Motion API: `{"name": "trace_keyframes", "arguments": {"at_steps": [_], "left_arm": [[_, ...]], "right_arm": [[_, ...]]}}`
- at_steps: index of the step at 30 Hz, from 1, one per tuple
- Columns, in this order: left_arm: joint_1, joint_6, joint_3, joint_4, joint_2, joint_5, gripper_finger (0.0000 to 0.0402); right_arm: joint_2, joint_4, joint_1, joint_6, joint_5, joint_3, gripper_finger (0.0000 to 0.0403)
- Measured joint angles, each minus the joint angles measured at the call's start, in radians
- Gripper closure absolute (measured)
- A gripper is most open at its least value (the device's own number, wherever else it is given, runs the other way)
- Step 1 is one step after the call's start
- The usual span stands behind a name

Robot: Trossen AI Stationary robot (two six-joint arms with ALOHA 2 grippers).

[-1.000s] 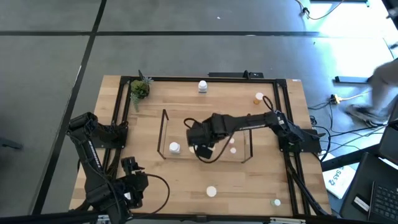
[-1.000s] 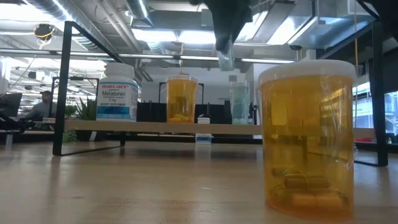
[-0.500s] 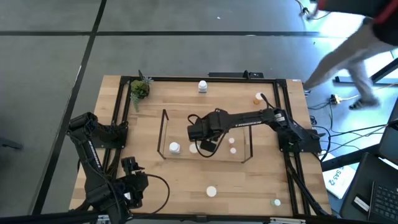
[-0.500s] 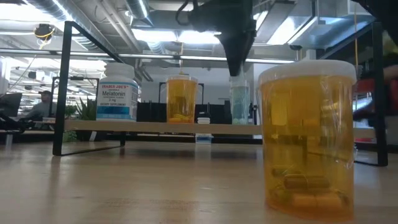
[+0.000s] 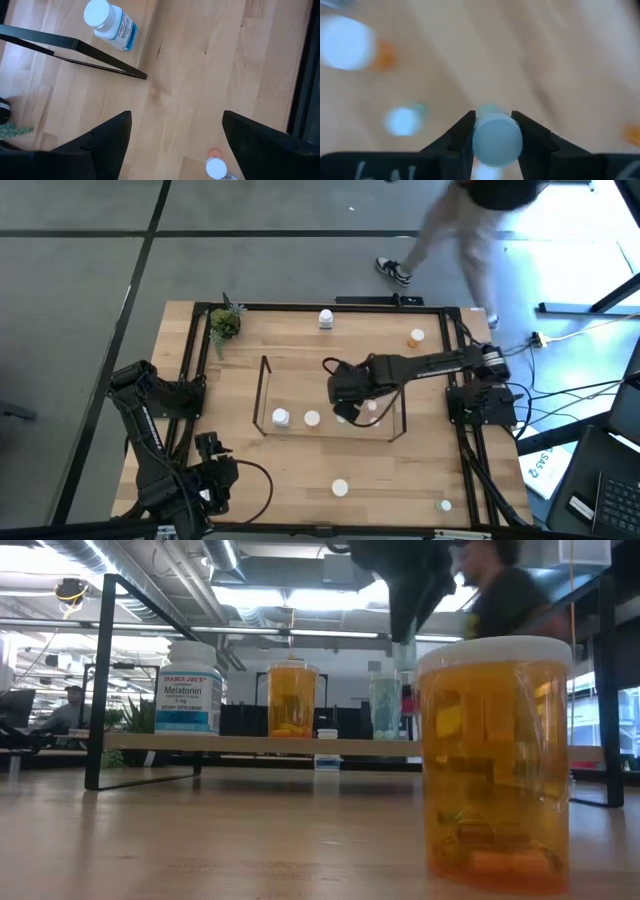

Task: Pick and place medicine bottles onto shelf by color
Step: Put the bottom left light blue pill bottle on the shelf aligned with the other light blue pill bottle

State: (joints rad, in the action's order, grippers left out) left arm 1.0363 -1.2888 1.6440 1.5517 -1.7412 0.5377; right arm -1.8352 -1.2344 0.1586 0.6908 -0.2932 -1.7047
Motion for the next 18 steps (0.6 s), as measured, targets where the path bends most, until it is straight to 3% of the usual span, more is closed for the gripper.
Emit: {"name": "trace_keyframes", "arguments": {"at_steps": [4, 13, 18], "left_arm": [[0.000, -0.002, 0.000, 0.000, 0.000, 0.000, 0.0095], [0.000, -0.011, 0.000, 0.000, 0.000, 0.002, 0.0095], [-0.002, -0.011, 0.000, 0.000, 0.000, 0.081, 0.0095]], "right_arm": [[0.028, 0.153, 0.000, 0.059, 0.080, 0.077, 0.0285], [0.017, 0.208, 0.000, 0.117, 0.085, 0.152, 0.0284], [0.017, 0.258, 0.000, 0.117, 0.085, 0.174, 0.0284]]}}
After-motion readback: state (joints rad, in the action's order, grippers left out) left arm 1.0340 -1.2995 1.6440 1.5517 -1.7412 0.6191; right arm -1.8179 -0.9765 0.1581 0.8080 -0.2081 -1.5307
